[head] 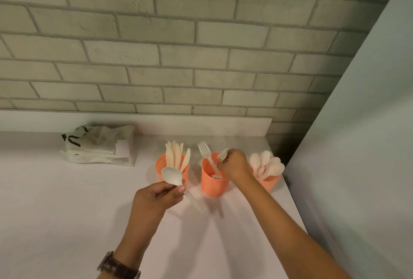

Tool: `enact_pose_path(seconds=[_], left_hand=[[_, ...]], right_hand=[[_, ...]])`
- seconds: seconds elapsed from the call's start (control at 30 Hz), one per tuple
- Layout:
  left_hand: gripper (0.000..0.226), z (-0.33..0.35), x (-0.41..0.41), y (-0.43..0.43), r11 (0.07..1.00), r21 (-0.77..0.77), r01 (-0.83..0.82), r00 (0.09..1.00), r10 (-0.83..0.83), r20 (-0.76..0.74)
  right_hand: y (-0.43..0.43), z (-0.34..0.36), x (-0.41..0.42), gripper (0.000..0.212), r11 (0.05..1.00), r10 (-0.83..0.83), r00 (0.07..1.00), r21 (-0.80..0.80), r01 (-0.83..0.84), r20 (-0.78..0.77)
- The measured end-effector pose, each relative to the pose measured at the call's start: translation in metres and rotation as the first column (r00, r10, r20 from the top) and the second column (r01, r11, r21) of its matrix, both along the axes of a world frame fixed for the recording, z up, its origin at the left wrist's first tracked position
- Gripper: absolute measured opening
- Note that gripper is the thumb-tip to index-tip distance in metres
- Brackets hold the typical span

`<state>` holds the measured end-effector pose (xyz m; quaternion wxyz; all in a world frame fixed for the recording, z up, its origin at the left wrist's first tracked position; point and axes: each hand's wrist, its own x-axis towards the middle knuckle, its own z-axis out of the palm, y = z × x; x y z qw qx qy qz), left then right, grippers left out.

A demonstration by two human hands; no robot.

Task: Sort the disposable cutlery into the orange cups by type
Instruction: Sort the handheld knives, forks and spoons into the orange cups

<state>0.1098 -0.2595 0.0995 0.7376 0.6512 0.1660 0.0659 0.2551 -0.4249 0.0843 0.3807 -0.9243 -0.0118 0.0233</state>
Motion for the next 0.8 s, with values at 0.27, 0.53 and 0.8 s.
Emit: enact_pose_path(seconds=[0.27,0.53,0.8], left_hand=[[0.009,0.024,0.021,-0.033,0.989,0.077,0.128,0.990,-0.132,0.056],[0.006,0.024,0.109,-0.123,0.883,0.425,0.201,0.931,-0.307,0.197],[0.036,-0.016,0.141,-0.157,0.703,0.622,0.345,0.911,-0.411,-0.040]], right_hand=[[-0.047,0.010,-0.031,0.040,0.999,0.002,0.998,-0.044,0.001,0.066],[-0.115,-0.015,-0.111,0.018,0.965,-0.237,0.965,0.143,0.220,0.115],[-0.125,-0.035,-0.131,0.018,0.964,-0.180,0.981,0.213,0.161,0.071]])
